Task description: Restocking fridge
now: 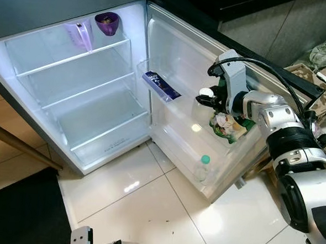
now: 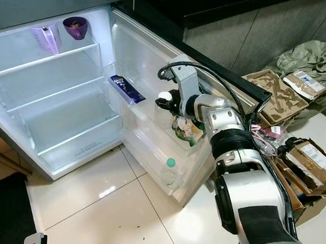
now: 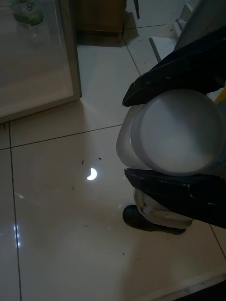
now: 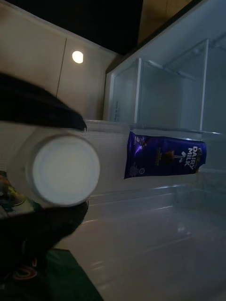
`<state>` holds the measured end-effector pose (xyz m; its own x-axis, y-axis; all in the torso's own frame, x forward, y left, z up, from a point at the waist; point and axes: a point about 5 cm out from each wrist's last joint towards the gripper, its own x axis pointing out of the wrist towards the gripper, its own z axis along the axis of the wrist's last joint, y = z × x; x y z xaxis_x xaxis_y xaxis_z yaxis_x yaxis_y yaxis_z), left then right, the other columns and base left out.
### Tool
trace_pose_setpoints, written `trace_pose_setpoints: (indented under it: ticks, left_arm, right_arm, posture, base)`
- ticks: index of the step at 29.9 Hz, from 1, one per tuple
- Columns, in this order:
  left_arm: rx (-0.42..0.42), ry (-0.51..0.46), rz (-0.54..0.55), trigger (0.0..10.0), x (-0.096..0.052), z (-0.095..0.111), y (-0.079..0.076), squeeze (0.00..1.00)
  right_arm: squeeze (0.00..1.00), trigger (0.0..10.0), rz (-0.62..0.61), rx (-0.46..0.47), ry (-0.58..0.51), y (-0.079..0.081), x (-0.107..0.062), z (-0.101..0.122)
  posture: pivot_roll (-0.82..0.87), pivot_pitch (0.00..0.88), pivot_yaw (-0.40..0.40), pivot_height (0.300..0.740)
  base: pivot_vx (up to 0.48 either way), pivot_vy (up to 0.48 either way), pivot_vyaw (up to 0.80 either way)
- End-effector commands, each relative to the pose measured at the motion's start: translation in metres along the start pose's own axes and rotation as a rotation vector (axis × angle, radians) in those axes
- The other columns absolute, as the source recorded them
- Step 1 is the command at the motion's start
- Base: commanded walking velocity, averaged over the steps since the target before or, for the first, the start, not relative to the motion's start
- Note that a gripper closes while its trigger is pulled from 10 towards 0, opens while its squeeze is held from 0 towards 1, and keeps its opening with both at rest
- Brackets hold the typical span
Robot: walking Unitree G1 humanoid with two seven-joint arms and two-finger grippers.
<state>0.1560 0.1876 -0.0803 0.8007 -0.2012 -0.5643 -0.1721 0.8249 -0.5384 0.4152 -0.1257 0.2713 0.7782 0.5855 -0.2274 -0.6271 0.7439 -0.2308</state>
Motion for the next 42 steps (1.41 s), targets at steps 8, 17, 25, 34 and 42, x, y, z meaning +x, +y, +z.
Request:
trace_pose_setpoints:
  ticks: [8, 17, 25, 34, 42]
  left_arm:
    - [-0.059, 0.217, 0.059, 10.0, -0.021, -0.05, 0.006, 0.0]
    - [-0.059, 0.224, 0.066, 10.0, -0.022, -0.05, 0.008, 0.0]
    - [-0.062, 0.218, 0.069, 10.0, -0.02, -0.048, 0.007, 0.0]
    - [-0.061, 0.219, 0.065, 10.0, -0.018, -0.045, 0.007, 0.0]
    - [-0.041, 0.184, 0.09, 10.0, -0.013, -0.032, 0.01, 0.0]
  right_arm:
    - [0.69, 10.0, -0.028, 0.054, -0.104, -0.012, -0.013, 0.011]
    - [0.0, 10.0, 0.201, 0.108, -0.477, -0.004, -0.038, 0.056]
    - [0.0, 10.0, 0.683, 0.062, -0.561, 0.056, -0.063, 0.026]
    - [0.0, 10.0, 0.939, 0.147, -0.365, 0.118, -0.079, -0.052]
    - [0.0, 10.0, 0.767, 0.257, -0.05, 0.143, -0.069, -0.145]
  posture:
    - [-0.08, 0.246, 0.013, 0.74]
    - [-0.08, 0.24, 0.017, 0.74]
    - [-0.08, 0.23, 0.019, 0.74]
    - [-0.09, 0.203, 0.025, 0.74]
    - [-0.09, 0.166, 0.024, 0.74]
  base:
    - [0.0, 0.0, 0.0]
    - [0.0, 0.0, 0.0]
    - [0.0, 0.0, 0.0]
    - [0.0, 0.0, 0.0]
    - [0.0, 0.0, 0.0]
